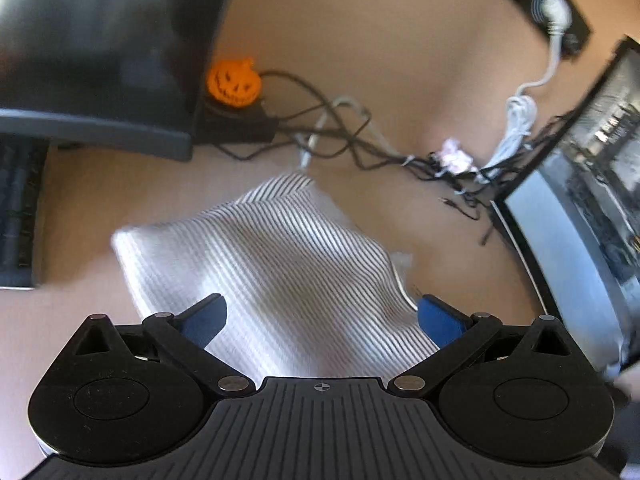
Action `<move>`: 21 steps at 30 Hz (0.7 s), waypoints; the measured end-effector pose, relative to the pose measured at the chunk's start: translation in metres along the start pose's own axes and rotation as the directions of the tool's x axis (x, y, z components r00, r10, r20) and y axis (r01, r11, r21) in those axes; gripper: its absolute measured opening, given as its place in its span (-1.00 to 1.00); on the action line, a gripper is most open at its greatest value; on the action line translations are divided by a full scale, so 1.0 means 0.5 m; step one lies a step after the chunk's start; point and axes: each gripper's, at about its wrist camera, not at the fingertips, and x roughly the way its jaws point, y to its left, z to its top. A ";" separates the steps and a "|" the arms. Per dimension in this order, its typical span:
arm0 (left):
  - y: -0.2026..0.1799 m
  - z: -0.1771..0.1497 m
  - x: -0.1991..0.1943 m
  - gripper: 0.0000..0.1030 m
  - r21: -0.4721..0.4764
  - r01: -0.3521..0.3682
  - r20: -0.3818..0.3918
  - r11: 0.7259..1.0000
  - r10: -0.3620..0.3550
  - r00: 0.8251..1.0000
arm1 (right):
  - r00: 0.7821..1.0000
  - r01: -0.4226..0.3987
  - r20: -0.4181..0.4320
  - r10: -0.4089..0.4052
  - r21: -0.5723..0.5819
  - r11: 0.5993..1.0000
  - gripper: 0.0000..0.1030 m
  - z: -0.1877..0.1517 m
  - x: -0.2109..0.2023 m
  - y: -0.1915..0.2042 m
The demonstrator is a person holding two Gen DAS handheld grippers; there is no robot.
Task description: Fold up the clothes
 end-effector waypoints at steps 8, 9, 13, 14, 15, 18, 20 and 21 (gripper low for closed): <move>-0.092 -0.123 -0.044 1.00 0.039 0.166 -0.108 0.985 -0.161 0.981 | 0.983 0.138 0.147 -0.114 -0.166 0.977 1.00 0.149 0.050 0.010; -0.105 -0.135 -0.036 1.00 0.047 0.181 -0.125 0.982 -0.174 0.977 | 0.985 0.129 0.143 -0.100 -0.213 0.968 1.00 0.174 0.078 0.025; -0.138 -0.174 0.004 1.00 0.080 0.172 -0.175 0.982 -0.156 0.972 | 0.988 0.119 0.136 -0.072 -0.372 0.921 1.00 0.264 0.188 0.085; -0.137 -0.179 0.012 1.00 0.081 0.142 -0.182 0.986 -0.126 0.975 | 0.990 0.118 0.123 -0.074 -0.401 0.909 1.00 0.279 0.212 0.097; -0.136 -0.183 0.017 1.00 0.081 0.118 -0.186 0.990 -0.101 0.977 | 0.991 0.117 0.109 -0.076 -0.429 0.896 1.00 0.294 0.236 0.109; -0.139 -0.187 0.023 1.00 0.123 0.060 -0.188 0.991 -0.037 0.981 | 0.990 0.139 0.074 -0.118 -0.518 0.844 1.00 0.306 0.293 0.133; -0.142 -0.189 0.027 1.00 0.156 0.023 -0.188 0.988 0.007 0.982 | 0.986 0.168 0.102 -0.134 -0.554 0.815 1.00 0.283 0.297 0.131; -0.143 -0.190 0.029 1.00 0.173 0.004 -0.188 0.985 0.029 0.982 | 0.983 0.182 0.117 -0.141 -0.570 0.801 1.00 0.271 0.299 0.130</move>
